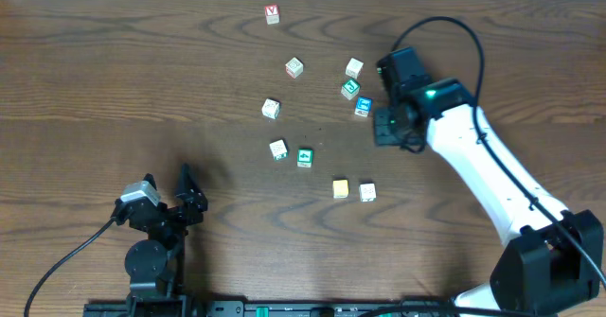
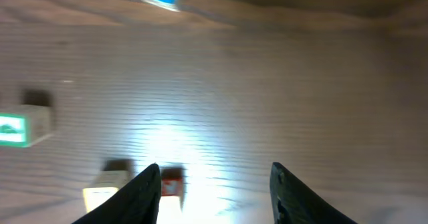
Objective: Lift 3 blocks
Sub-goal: 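Move the right arm aside and reach the left gripper forward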
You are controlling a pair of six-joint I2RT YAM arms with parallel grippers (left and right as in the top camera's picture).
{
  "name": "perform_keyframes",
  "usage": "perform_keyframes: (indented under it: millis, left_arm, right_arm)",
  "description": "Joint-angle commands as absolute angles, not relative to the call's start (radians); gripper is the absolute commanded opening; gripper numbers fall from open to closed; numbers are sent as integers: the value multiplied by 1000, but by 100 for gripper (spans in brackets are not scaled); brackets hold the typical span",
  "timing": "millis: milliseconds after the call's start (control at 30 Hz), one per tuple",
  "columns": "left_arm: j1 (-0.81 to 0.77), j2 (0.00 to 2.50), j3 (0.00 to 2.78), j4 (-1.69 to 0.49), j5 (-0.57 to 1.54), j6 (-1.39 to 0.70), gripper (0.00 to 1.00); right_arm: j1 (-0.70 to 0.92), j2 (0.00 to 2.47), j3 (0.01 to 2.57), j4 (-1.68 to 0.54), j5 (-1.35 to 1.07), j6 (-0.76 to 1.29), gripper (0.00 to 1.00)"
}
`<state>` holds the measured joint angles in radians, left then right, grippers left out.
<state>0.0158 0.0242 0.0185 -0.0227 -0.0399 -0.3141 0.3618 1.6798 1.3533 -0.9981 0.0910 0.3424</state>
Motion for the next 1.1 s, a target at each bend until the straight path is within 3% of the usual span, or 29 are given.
perform_keyframes:
  millis: [0, 200, 467, 700, 800, 1067]
  left_arm:
    - [12, 23, 4, -67, -83, -321, 76]
    - [0, 114, 60, -4, 266, -364, 76]
    - [-176, 631, 327, -48, 278, -304, 76]
    - [-573, 1209, 762, -283, 36, -268, 76]
    - [-653, 1340, 775, -283, 134, -278, 76]
    - [-679, 1444, 776, -202, 125, -329, 76]
  right_arm:
    - [288, 1654, 1363, -1039, 107, 287, 46]
    - [194, 1643, 1363, -1068, 57, 271, 45]
    - [110, 1637, 1363, -1085, -28, 228, 42]
    - [48, 1637, 1362, -1094, -45, 219, 42]
    - [10, 1637, 1362, -1091, -123, 199, 42]
    - [4, 1637, 1361, -1085, -141, 197, 43]
